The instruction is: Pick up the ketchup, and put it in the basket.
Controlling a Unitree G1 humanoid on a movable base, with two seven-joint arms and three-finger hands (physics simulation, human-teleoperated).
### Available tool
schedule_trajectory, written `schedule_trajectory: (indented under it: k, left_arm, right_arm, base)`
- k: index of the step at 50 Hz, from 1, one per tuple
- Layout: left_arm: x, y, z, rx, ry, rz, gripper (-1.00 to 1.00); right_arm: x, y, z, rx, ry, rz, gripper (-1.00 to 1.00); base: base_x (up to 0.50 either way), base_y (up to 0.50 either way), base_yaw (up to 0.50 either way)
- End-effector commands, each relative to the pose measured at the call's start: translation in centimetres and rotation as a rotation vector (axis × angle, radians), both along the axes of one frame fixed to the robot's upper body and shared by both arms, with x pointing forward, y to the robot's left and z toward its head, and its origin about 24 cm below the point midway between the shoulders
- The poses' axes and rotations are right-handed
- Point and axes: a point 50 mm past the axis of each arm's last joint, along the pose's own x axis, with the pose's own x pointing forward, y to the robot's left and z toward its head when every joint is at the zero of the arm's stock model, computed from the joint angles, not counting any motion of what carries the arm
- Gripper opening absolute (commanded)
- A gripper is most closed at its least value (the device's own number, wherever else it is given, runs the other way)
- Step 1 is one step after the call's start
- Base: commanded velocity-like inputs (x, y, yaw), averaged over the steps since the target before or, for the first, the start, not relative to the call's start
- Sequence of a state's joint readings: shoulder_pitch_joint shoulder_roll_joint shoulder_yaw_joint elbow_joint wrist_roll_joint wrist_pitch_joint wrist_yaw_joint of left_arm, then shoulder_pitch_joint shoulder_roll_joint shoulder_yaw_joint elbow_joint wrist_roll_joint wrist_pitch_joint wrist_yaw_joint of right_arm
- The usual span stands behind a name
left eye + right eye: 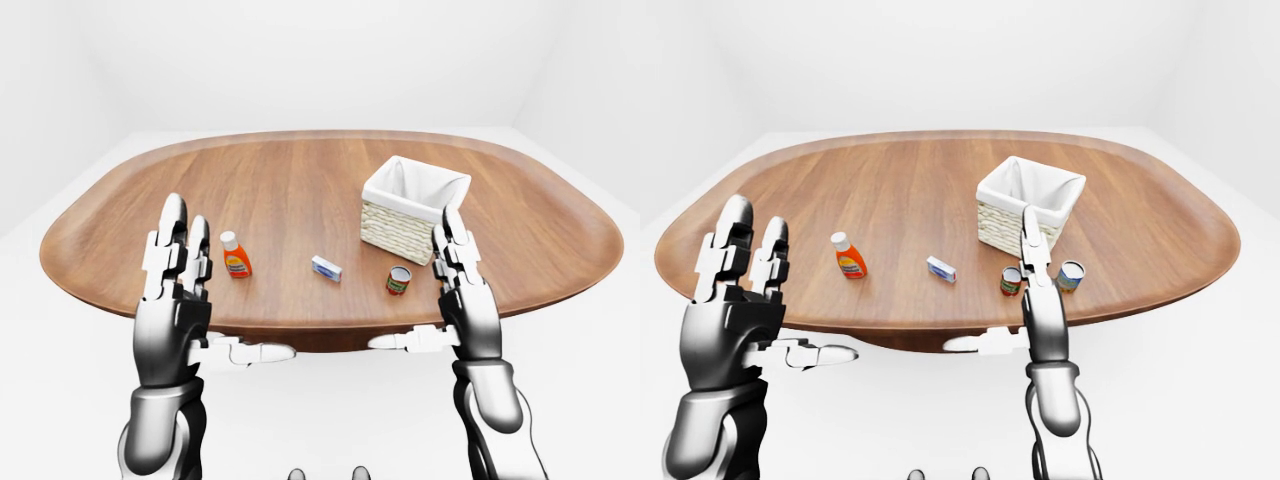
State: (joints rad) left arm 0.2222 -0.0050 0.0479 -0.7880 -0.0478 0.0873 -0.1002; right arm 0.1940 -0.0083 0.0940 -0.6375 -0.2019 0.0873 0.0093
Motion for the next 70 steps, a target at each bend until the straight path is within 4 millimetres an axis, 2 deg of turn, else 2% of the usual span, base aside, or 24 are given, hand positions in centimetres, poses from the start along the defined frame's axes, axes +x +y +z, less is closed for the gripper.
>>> schedule_trajectory:
  k: [1, 4, 62, 70]
  left_arm:
    - [-0.04, -0.10, -0.17, 0.026, 0.011, 0.008, 1.00]
    - [-0.17, 0.00, -0.10, 0.029, 0.008, 0.014, 1.00]
    - [-0.33, 0.06, 0.02, 0.035, 0.004, 0.018, 1.00]
    - [-0.50, 0.32, 0.28, 0.035, -0.009, 0.028, 1.00]
  right_arm:
    - [-0.28, 0.25, 0.32, 0.008, -0.011, 0.032, 1.00]
    - [-0.69, 0.69, 0.39, 0.006, -0.009, 0.075, 1.00]
    - [-0.64, 0.47, 0.27, 0.003, -0.005, 0.053, 1.00]
    - [-0.65, 0.40, 0.27, 0.001, -0.006, 0.044, 1.00]
  base:
    - [0.00, 0.00, 0.00]
    - [0.24, 0.00, 0.00]
    - [0.50, 0.00, 0.00]
    - [0.00, 0.00, 0.00]
